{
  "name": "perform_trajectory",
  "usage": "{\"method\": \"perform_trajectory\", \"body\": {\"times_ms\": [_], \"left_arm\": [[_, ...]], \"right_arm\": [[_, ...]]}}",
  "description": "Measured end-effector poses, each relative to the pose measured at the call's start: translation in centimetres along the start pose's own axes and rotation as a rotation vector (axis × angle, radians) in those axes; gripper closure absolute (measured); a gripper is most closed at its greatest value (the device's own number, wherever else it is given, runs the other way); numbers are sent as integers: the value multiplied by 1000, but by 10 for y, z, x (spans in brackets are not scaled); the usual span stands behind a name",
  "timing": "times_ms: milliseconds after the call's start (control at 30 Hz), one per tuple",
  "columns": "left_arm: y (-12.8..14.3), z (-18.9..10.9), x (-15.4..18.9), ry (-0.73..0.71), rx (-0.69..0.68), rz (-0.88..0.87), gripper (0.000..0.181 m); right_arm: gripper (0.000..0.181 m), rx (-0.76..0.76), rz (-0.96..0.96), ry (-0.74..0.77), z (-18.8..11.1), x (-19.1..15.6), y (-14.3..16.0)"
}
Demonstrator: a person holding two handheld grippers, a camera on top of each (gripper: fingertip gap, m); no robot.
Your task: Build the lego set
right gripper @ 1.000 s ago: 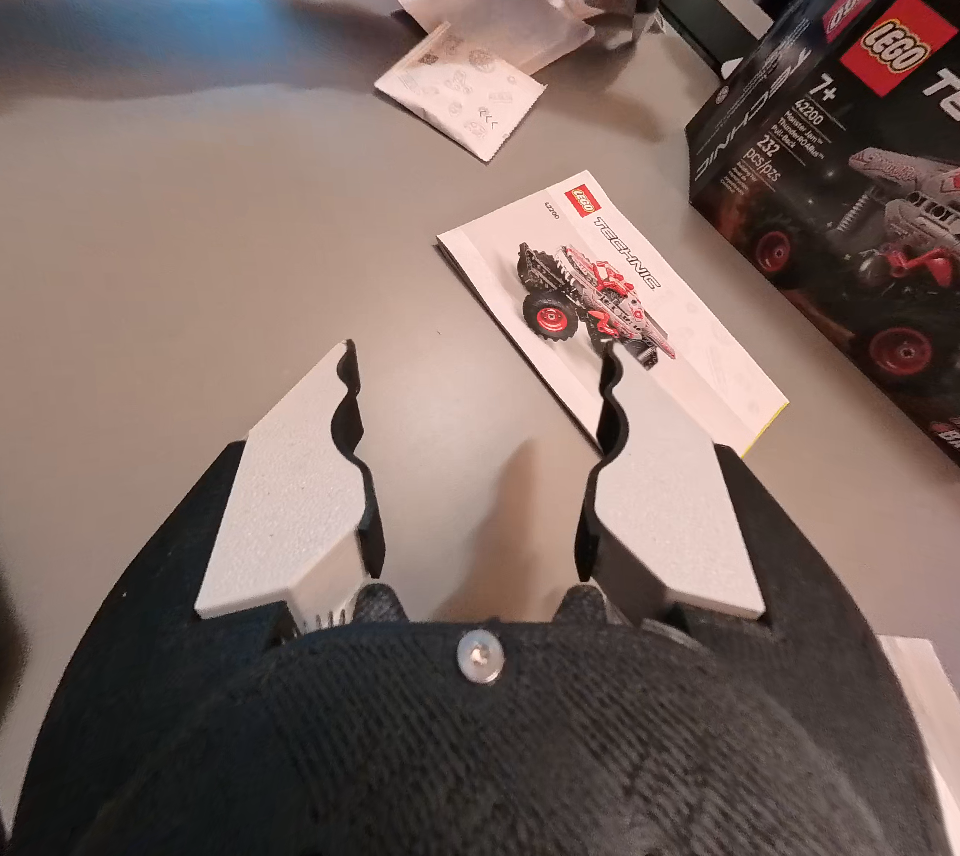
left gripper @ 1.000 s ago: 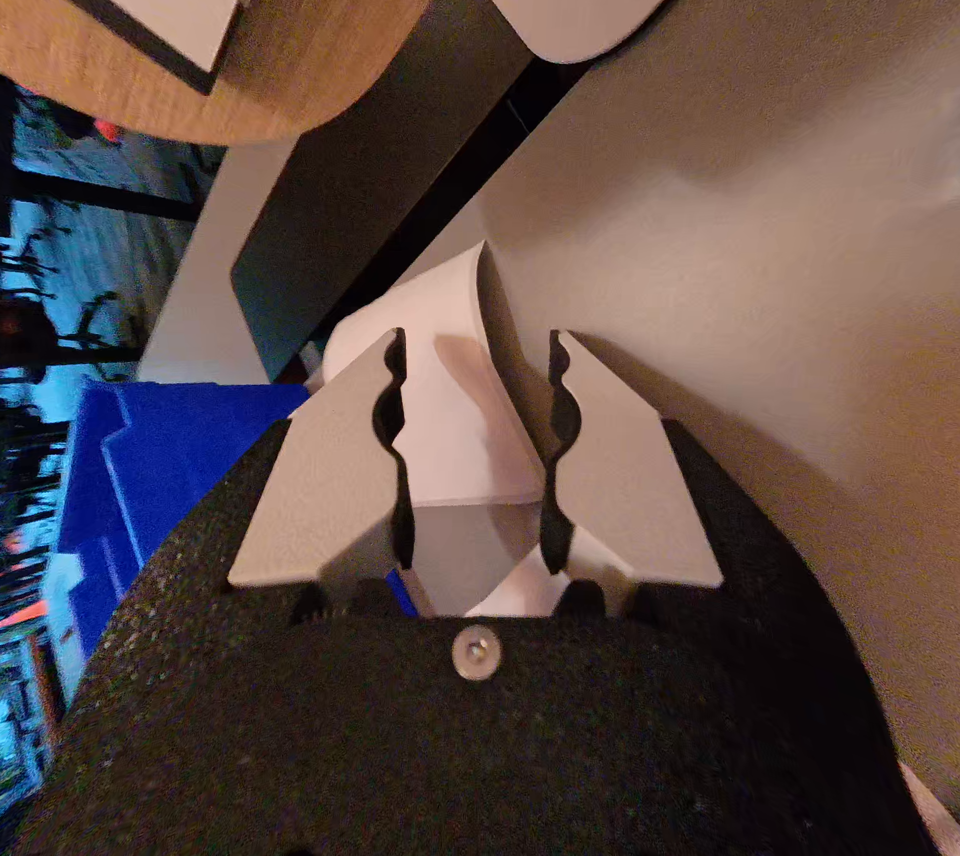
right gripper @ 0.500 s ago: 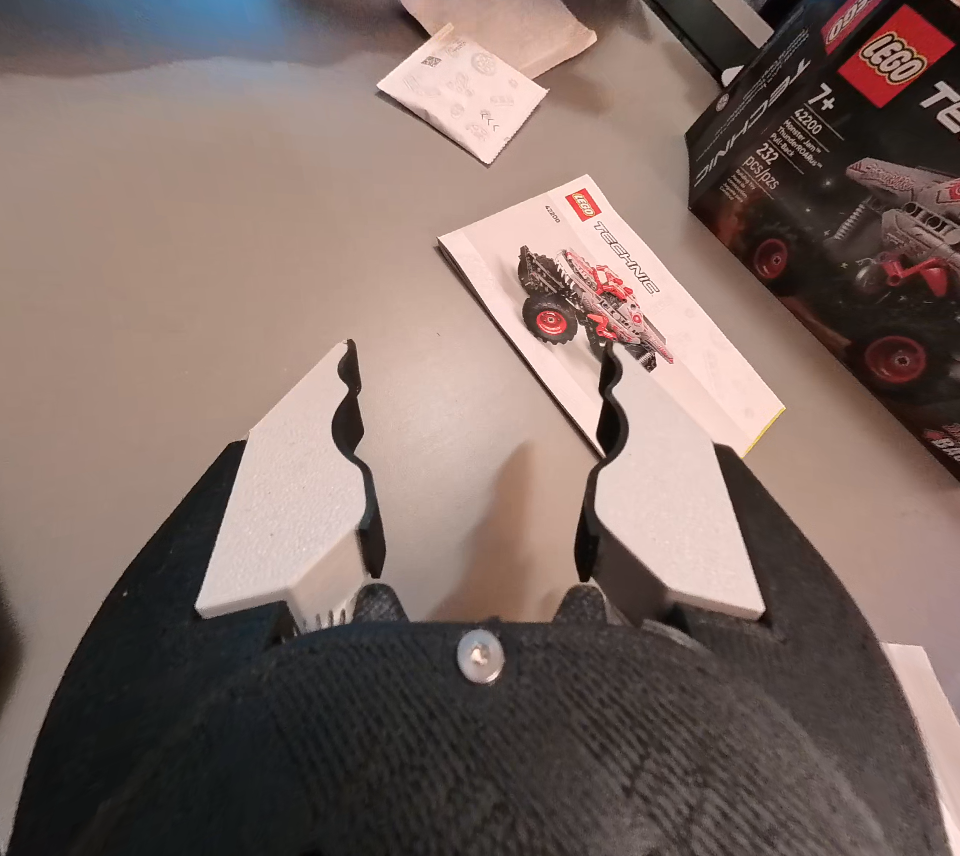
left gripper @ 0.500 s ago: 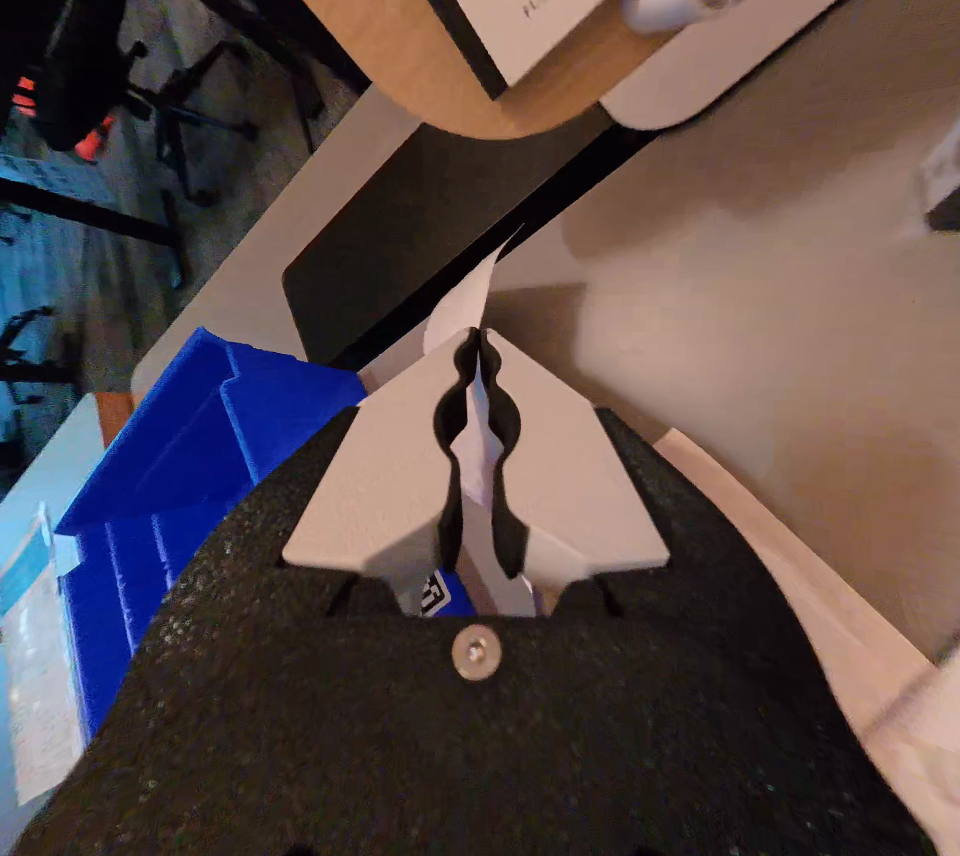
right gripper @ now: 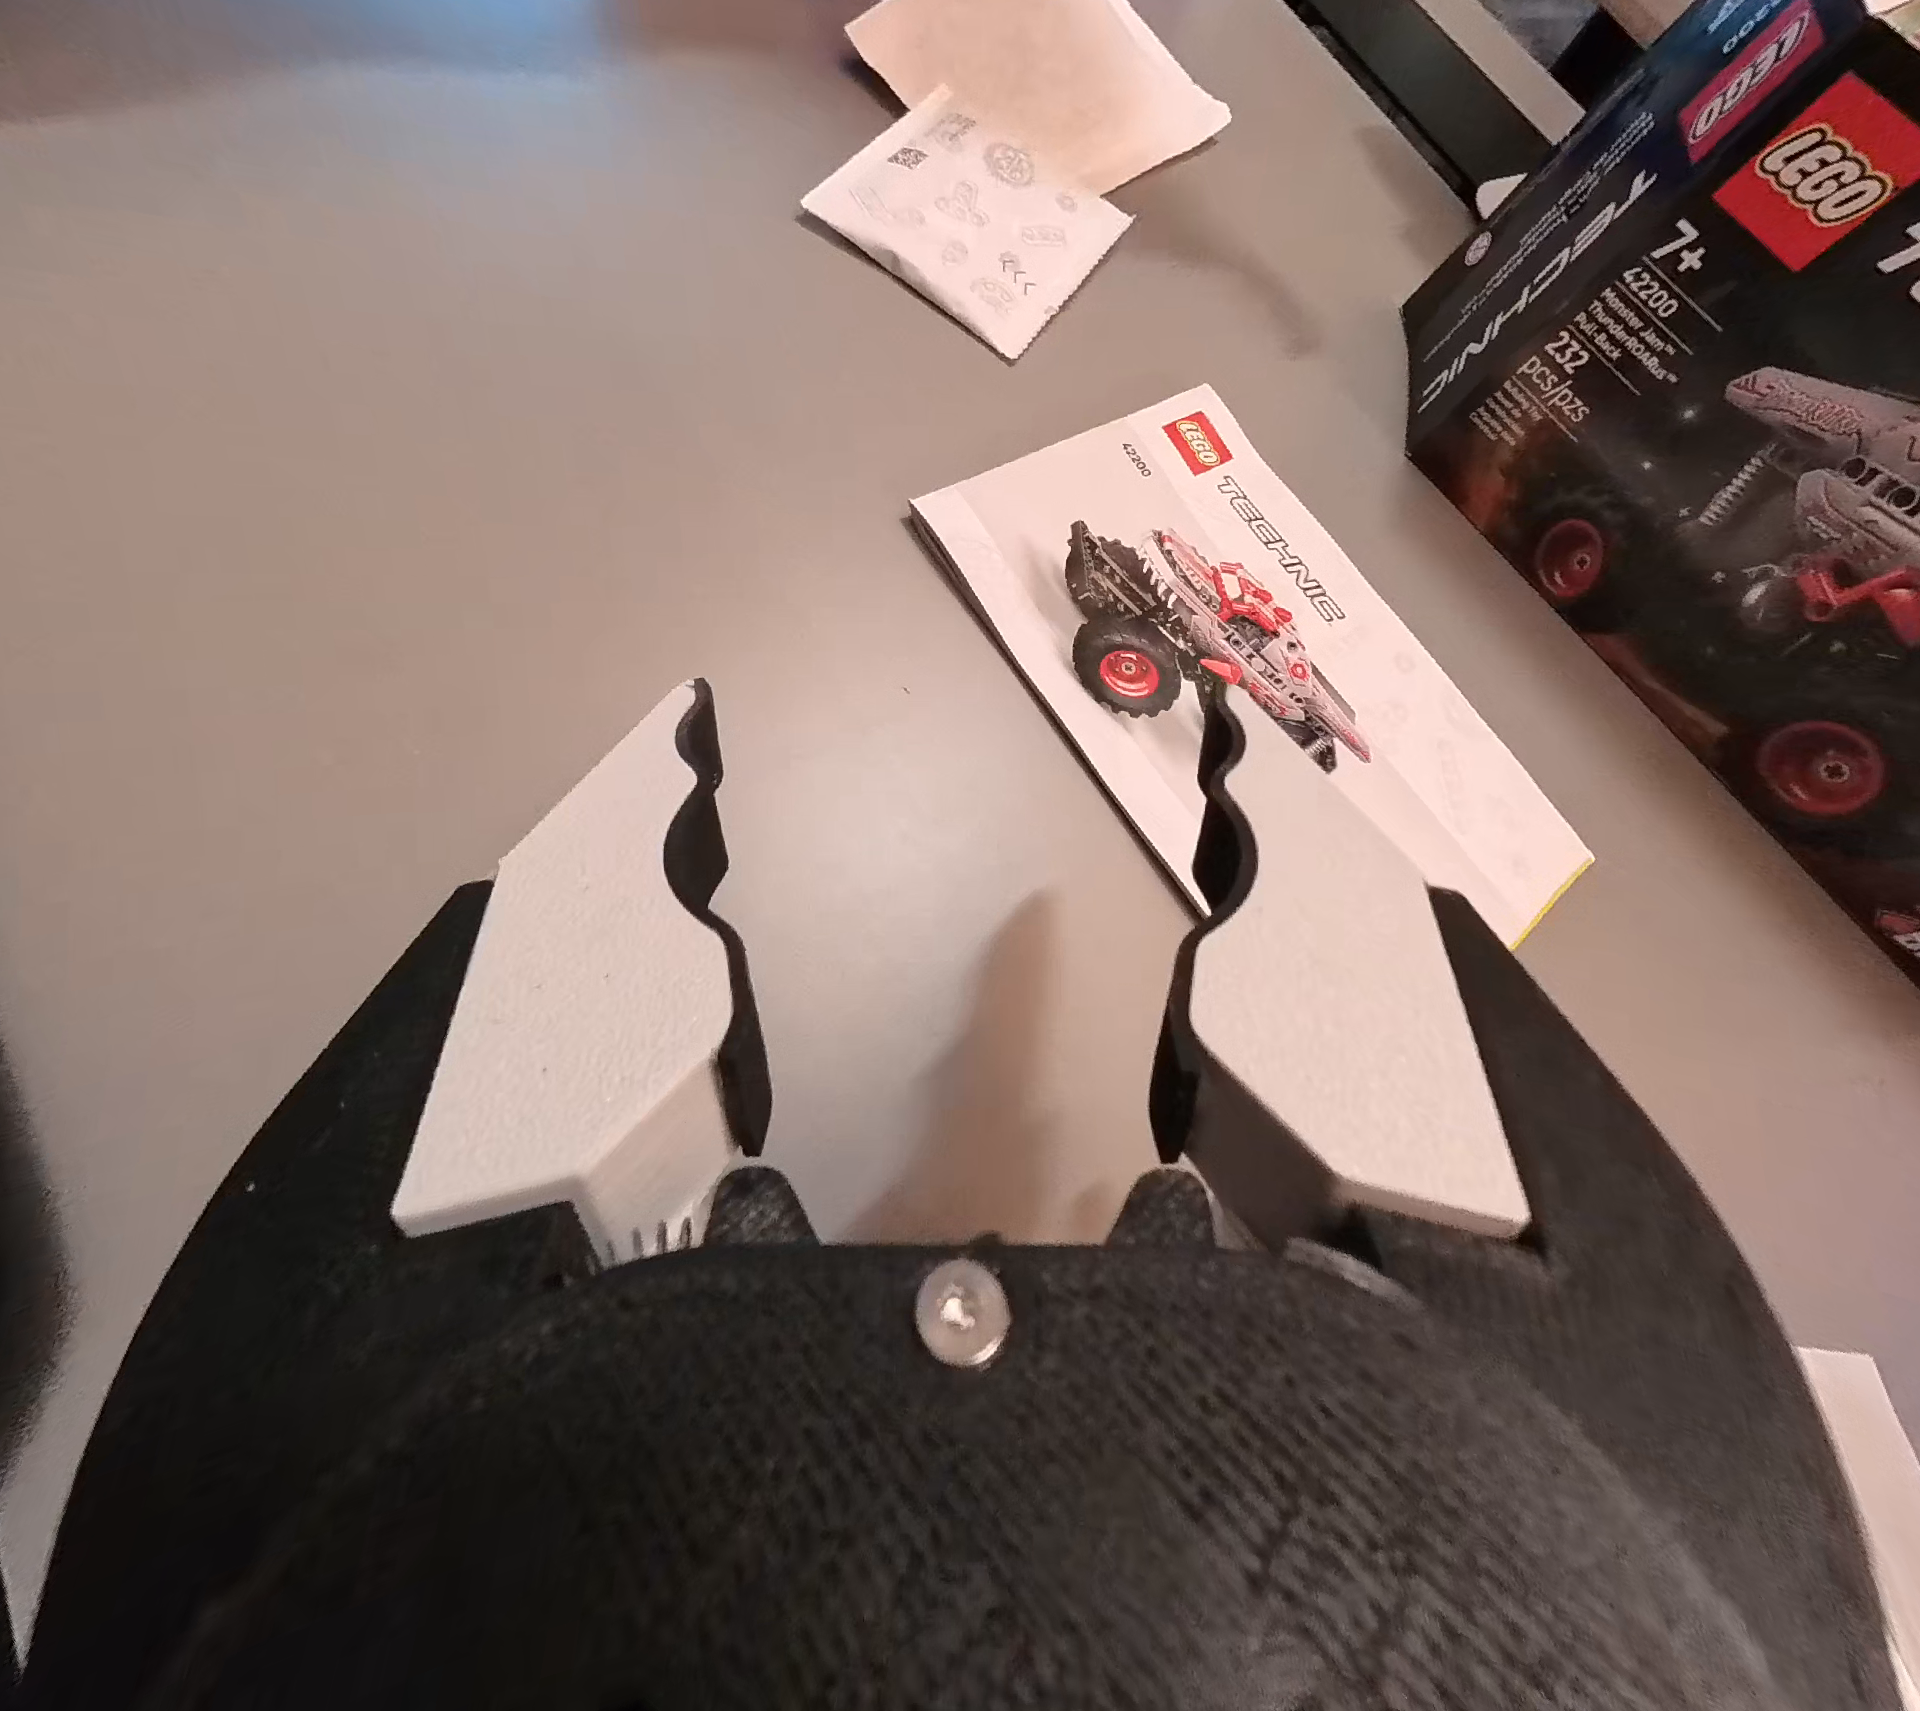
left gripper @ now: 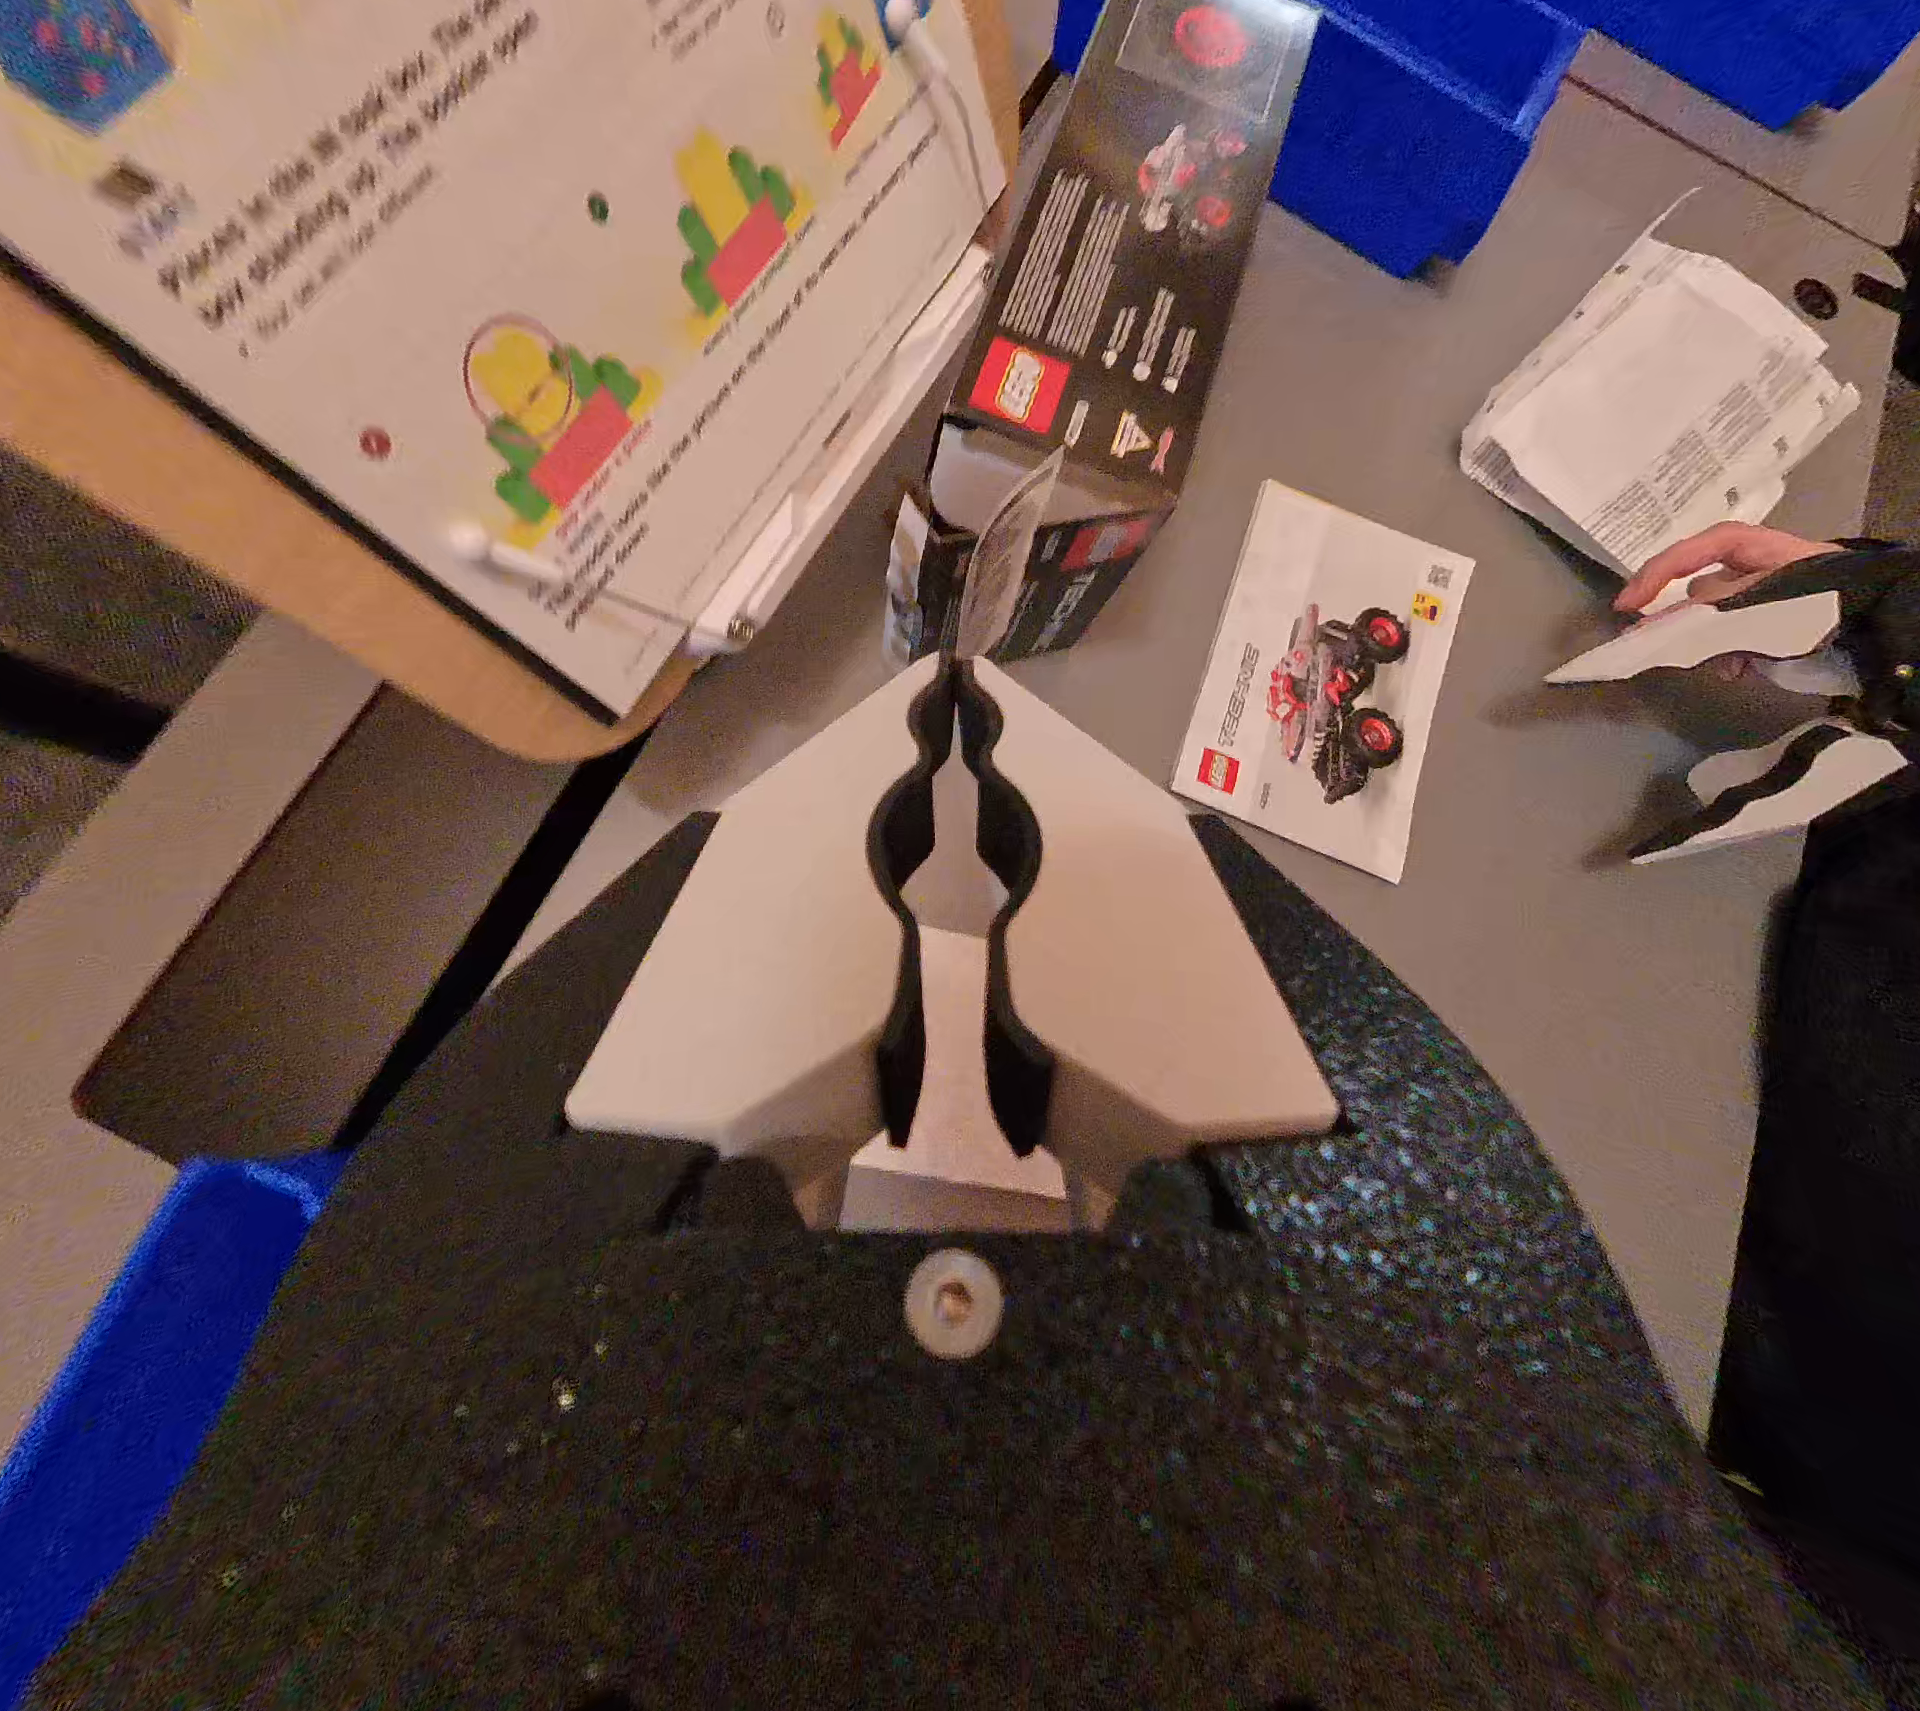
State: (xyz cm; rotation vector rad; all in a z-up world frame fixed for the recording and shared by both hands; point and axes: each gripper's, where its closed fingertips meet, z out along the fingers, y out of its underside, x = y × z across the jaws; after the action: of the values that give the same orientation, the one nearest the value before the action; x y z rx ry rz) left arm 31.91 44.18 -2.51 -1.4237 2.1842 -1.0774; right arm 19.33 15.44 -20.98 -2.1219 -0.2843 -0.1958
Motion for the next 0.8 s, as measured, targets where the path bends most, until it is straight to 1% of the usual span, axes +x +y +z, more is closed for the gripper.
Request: {"method": "perform_trajectory", "body": {"times_ms": [67, 167, 200, 267, 333, 367, 433, 533, 600, 667, 733, 800], "left_arm": [[-27, 7, 0, 2, 30, 76, 181], [-69, 21, 6, 58, 100, 208, 181], [-79, 28, 4, 69, 102, 223, 181], [-88, 44, -3, 81, 65, 264, 181], [-90, 63, -17, 37, 7, 348, 181], [-86, 74, -21, 38, -28, 403, 181], [-84, 94, -25, 50, -53, 496, 181], [-81, 114, -31, 92, -80, 525, 181], [-74, 122, -39, 102, -125, 532, 181], [-66, 127, -53, 66, -182, 561, 181], [-67, 130, -58, 46, -185, 580, 180], [-72, 133, -63, -1, -154, 601, 177]], "right_arm": [[90, 1, -1, -2, 0, 0, -1], [90, 2, -4, -8, -1, -1, -1], [90, 1, -3, -6, -1, -1, -1], [90, 5, -1, -9, -3, -2, -1], [90, 9, -5, -9, -4, -2, -2], [90, 11, -5, -10, -3, -1, -2], [90, 13, -4, -22, -1, -3, -2], [90, 14, -6, -39, 3, -4, -3], [90, 15, -7, -50, 4, -5, -2], [90, 11, 1, -58, 6, -3, 1], [90, 7, 10, -64, 8, -1, 3], [90, 2, 13, -64, 9, 2, 5]]}}
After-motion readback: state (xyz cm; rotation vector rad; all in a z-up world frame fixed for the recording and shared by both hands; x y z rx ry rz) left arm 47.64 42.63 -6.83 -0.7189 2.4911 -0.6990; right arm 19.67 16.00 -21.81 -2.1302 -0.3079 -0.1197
